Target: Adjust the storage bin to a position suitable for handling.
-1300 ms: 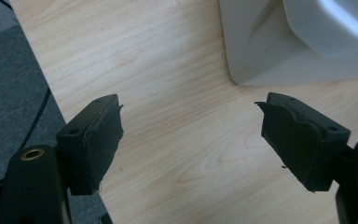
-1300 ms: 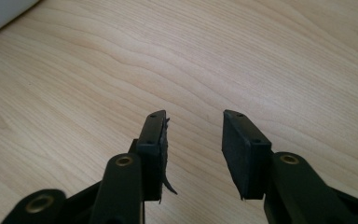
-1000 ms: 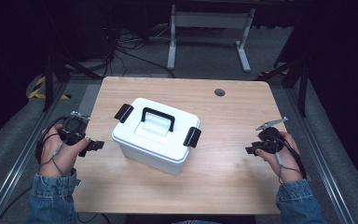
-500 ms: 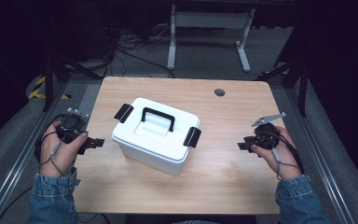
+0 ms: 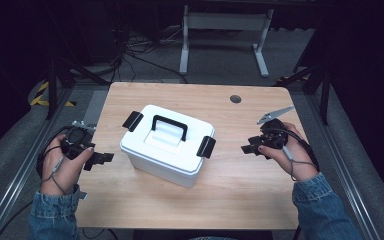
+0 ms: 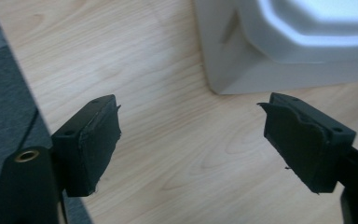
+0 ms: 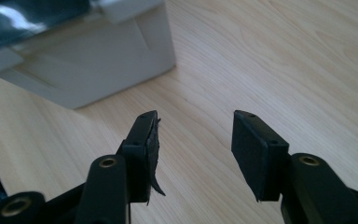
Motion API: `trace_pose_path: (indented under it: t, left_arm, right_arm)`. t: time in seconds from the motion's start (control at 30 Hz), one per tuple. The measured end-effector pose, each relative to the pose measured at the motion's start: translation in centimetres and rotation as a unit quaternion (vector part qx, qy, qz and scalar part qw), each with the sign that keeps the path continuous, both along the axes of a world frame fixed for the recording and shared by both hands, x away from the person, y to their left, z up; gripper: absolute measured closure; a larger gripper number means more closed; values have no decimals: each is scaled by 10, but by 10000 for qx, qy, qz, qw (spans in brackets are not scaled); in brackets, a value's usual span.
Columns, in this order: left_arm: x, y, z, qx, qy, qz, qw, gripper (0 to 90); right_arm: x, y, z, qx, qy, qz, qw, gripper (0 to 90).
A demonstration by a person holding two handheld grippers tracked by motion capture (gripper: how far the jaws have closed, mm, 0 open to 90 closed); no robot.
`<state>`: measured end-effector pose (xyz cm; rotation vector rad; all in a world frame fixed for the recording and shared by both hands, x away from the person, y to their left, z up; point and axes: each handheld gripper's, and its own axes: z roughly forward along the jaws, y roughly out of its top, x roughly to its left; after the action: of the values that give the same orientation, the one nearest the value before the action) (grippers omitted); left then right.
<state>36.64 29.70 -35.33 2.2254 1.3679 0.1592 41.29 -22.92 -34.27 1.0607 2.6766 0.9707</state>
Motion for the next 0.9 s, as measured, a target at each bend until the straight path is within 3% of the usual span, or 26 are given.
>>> trace_pose_path:
  t: [0.1,0.27,0.63,0.9]
  left_arm:
    - [-5,-3,-1,63,-24,144,9999,176]
    - [-12,-2,-1,148,-76,158,9997,192]
    - [-20,3,-1,298,-265,155,9991,235]
    - [-21,2,-2,313,-388,220,9985,266]
  right_arm:
    - [3,11,10,10,-114,172,9998,529]
    - [9,33,26,98,-326,387,9987,529]
    - [15,70,44,36,-413,552,9976,506]
    - [22,98,53,271,-390,820,9955,499]
